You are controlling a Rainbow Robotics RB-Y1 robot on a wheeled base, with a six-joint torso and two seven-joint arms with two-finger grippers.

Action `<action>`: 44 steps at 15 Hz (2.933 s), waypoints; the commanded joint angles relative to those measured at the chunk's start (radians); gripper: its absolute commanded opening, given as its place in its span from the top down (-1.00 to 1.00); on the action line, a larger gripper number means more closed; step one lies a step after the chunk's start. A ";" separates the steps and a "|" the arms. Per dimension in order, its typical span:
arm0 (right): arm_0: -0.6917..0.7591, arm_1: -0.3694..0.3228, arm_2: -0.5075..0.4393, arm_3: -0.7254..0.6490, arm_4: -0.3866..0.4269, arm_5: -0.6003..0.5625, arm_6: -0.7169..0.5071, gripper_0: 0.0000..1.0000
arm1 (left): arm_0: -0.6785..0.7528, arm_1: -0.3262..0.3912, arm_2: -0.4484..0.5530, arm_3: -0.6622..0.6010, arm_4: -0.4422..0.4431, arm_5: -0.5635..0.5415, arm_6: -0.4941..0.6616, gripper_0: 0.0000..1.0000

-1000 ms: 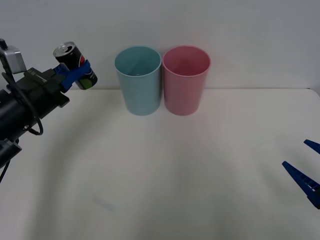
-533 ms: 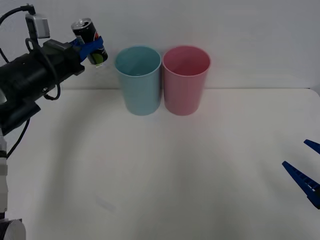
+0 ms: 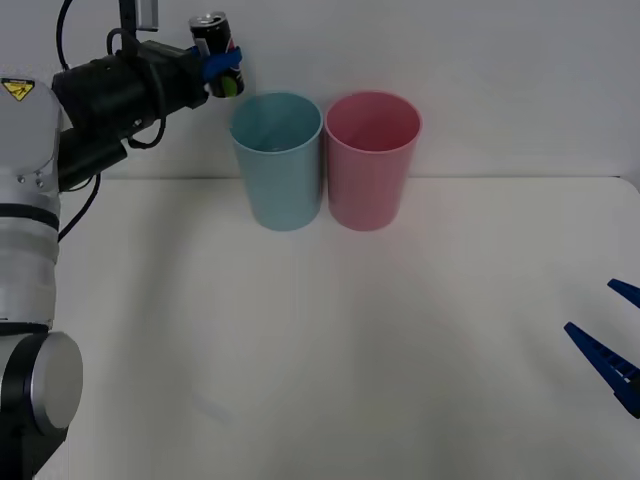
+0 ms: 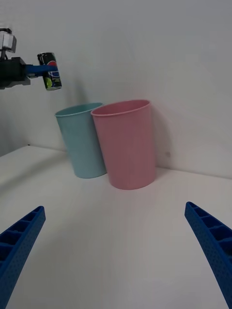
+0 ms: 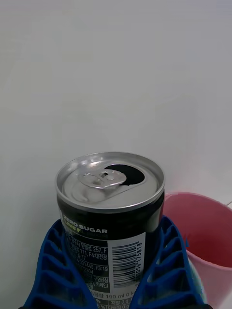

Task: Grasp the object on the table and drop it into the matching bin: aluminum can to the light blue bin, PET bottle to the pink bin.

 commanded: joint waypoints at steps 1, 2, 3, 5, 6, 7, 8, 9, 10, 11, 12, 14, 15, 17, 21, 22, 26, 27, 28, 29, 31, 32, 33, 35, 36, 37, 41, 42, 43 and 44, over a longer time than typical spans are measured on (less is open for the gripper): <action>0.000 0.000 0.000 0.000 0.000 0.000 0.000 -1.00 | -0.103 0.000 -0.012 0.176 -0.004 0.036 -0.114 0.95; 0.000 0.000 0.000 0.000 0.000 0.000 0.000 -1.00 | -0.133 0.000 -0.018 0.221 -0.005 0.047 -0.140 0.95; 0.000 0.000 0.000 0.000 0.000 0.000 0.000 -1.00 | -0.154 0.000 -0.024 0.256 -0.005 0.055 -0.154 0.94; 0.000 0.000 0.000 0.000 0.000 0.000 0.000 -1.00 | -0.160 -0.002 -0.035 0.265 -0.004 0.061 -0.155 0.93; 0.000 0.000 0.000 0.000 0.000 0.000 0.000 -1.00 | -0.160 -0.003 -0.039 0.265 -0.004 0.061 -0.155 0.93; 0.000 0.000 0.000 0.000 0.000 0.000 0.000 -1.00 | -0.160 -0.003 -0.045 0.264 -0.001 0.061 -0.157 0.94; 0.000 0.000 0.000 0.000 0.000 0.000 0.000 -1.00 | -0.160 -0.003 -0.051 0.264 0.002 0.061 -0.155 0.92; 0.000 0.000 0.000 0.000 0.000 0.000 0.000 -1.00 | -0.160 -0.003 -0.056 0.265 0.007 0.062 -0.154 0.88; 0.000 0.000 0.000 0.000 0.000 0.000 0.000 -1.00 | -0.160 -0.003 -0.058 0.265 0.008 0.062 -0.154 0.83; 0.000 0.000 0.000 0.000 0.000 0.000 0.000 -1.00 | -0.160 -0.003 -0.059 0.264 0.008 0.064 -0.155 0.69; 0.000 0.000 0.000 0.000 0.000 0.000 0.000 -1.00 | -0.160 -0.003 -0.059 0.264 0.008 0.062 -0.157 0.42; 0.000 0.000 0.000 0.000 0.000 0.000 0.000 -1.00 | -0.160 -0.003 -0.070 0.264 0.015 0.062 -0.164 -1.00; 0.000 0.000 0.000 0.000 0.000 0.000 0.000 -1.00 | -0.160 -0.003 -0.070 0.265 0.019 0.062 -0.166 -1.00; 0.000 0.000 0.000 0.000 0.000 0.000 0.000 -1.00 | -0.160 -0.003 -0.070 0.264 0.022 0.062 -0.164 -1.00; 0.000 0.000 0.000 0.000 0.000 0.000 0.000 -1.00 | -0.156 -0.003 -0.064 0.264 0.034 0.064 -0.164 -1.00; 0.000 0.000 0.000 0.000 0.000 0.000 0.000 -1.00 | -0.151 -0.002 -0.062 0.265 0.044 0.062 -0.167 -1.00; 0.000 0.000 0.000 0.000 0.000 0.000 0.000 -1.00 | -0.125 0.006 -0.061 0.250 0.097 0.056 -0.181 -1.00; 0.000 0.000 0.000 0.000 0.000 0.000 0.000 -1.00 | -0.100 0.009 -0.061 0.219 0.117 0.050 -0.183 -1.00; 0.000 0.000 0.000 0.000 0.000 0.000 0.000 -1.00 | -0.074 0.012 -0.061 0.187 0.136 0.045 -0.183 -1.00; 0.000 0.000 0.000 0.000 0.000 0.000 0.000 -1.00 | -0.036 0.012 -0.059 0.135 0.153 0.045 -0.180 -1.00; 0.000 0.000 0.000 0.000 0.000 0.000 0.000 -1.00 | 0.029 0.012 -0.042 0.052 0.177 0.039 -0.180 -1.00; 0.000 0.000 0.000 0.000 0.000 0.000 0.000 -1.00 | 0.059 0.012 -0.030 0.021 0.188 0.021 -0.183 -1.00; 0.000 0.000 0.000 0.000 0.000 0.000 0.000 -1.00 | 0.084 0.014 -0.010 -0.003 0.191 -0.007 -0.183 -1.00; 0.000 0.000 0.000 0.000 0.000 0.000 0.000 -1.00 | 0.153 0.018 0.038 -0.081 0.202 -0.065 -0.184 -1.00; 0.000 0.000 0.000 0.000 0.000 0.000 0.000 -1.00 | 0.183 0.020 0.047 -0.114 0.212 -0.074 -0.186 -1.00; 0.000 0.000 0.000 0.000 0.000 0.000 0.000 -1.00 | 0.230 0.024 0.058 -0.158 0.232 -0.088 -0.189 -1.00; 0.000 0.000 0.000 0.000 0.000 0.000 0.000 -1.00 | 0.392 0.064 0.085 -0.289 0.331 -0.145 -0.215 -1.00; 0.000 0.000 0.000 0.000 0.000 0.000 0.000 -1.00 | 0.434 0.080 0.090 -0.316 0.363 -0.152 -0.226 -1.00; 0.000 0.000 0.000 0.000 0.000 0.000 0.000 -1.00 | 0.466 0.092 0.105 -0.336 0.386 -0.168 -0.233 -1.00; 0.000 0.000 0.000 0.000 0.000 0.000 0.000 -1.00 | 0.496 0.095 0.133 -0.353 0.396 -0.205 -0.244 -1.00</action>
